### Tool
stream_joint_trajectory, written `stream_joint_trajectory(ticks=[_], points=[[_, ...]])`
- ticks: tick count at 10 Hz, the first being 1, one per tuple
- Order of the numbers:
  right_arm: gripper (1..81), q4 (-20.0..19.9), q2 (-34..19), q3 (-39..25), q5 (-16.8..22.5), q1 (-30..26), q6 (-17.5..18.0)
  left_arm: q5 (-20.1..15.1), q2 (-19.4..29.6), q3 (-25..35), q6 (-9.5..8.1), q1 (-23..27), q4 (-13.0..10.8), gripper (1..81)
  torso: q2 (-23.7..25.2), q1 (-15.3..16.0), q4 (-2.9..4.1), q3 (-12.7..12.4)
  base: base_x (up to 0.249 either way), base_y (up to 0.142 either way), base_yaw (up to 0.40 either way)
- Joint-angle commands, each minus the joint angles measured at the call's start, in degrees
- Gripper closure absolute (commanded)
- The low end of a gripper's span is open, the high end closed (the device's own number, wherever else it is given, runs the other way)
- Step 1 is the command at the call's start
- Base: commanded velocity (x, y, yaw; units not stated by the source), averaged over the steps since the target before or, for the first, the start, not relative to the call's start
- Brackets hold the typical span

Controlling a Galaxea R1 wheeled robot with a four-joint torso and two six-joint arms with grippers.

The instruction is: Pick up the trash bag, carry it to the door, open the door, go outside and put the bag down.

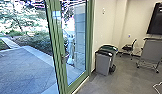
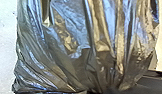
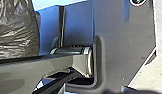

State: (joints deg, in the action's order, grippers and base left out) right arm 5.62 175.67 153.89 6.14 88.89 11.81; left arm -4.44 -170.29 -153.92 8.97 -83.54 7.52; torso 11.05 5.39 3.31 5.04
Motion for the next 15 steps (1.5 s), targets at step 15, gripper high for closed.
stream_joint_trajectory(ticks=[15], points=[[1.0, 0.53, 1.55, -0.89, 3.79, -2.71, -0.83, -3.12, 0.39, -0.07, 0.26, 3.34, -0.4, 81.1, 0.0, 0.0, 0.0, 0.0, 0.127, 0.0, 0.0]])
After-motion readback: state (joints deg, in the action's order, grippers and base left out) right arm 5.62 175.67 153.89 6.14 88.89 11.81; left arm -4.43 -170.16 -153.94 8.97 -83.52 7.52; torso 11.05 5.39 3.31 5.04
